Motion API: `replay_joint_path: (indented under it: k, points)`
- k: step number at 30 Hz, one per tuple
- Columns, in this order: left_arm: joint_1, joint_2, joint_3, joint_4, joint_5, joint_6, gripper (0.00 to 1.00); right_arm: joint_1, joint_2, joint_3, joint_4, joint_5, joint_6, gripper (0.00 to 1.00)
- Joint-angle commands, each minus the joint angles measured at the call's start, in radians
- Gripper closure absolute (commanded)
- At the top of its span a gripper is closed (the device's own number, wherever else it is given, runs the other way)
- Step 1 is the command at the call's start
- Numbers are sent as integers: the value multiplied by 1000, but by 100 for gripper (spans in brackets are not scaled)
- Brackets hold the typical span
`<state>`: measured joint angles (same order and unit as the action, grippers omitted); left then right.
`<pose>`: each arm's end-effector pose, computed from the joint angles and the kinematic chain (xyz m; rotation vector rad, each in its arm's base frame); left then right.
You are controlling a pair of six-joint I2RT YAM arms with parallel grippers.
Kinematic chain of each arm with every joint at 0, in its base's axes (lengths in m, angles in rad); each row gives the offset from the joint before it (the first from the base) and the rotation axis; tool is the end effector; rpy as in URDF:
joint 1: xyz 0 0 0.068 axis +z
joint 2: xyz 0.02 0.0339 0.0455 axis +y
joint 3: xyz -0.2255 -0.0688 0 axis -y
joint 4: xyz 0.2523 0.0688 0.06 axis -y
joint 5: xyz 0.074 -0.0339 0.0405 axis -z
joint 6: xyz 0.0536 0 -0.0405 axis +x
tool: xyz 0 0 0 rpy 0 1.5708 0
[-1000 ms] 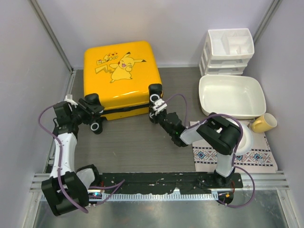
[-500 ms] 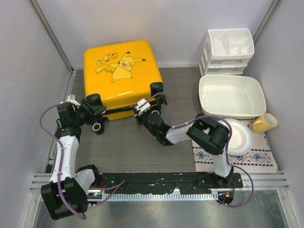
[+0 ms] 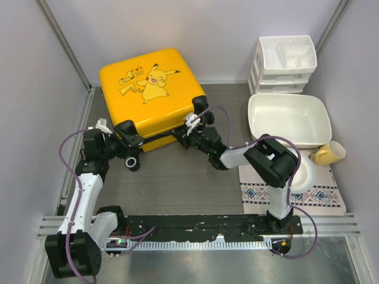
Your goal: Open, take out, and arrange the luggage
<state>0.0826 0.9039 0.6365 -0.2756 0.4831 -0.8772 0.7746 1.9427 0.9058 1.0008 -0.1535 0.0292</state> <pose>0.2449 -0.0047 0.2191 -0.7376 2.0740 -0.9715 0.2865 0.2918 0.1323 -0.7162 1.4950 0.7407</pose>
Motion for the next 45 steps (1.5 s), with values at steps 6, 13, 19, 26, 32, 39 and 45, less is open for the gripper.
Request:
replay_joint_path:
  k: [6, 13, 19, 26, 32, 39, 45]
  points:
    - [-56, 55, -34, 27, 89, -55, 100, 190, -168, -97, 119, -61, 74, 99]
    - [-60, 46, -51, 29, 80, -60, 100, 199, -3, 89, 114, 34, 71, 99]
    - [-60, 50, -64, 35, 61, -69, 100, 256, 22, 150, 110, -18, 101, 99]
    - [-60, 47, -70, 59, 75, -75, 100, 244, 12, 127, 93, 26, 87, 99]
    - [-11, 18, 64, -107, 208, 199, 48, 177, -14, 98, 78, 14, 60, 99]
    - [238, 98, 504, -710, 377, 927, 16, 101, -123, -21, 29, -29, 40, 99]
    - [391, 213, 690, -754, 364, 989, 14, 8, -180, -74, 6, -11, 41, 99]
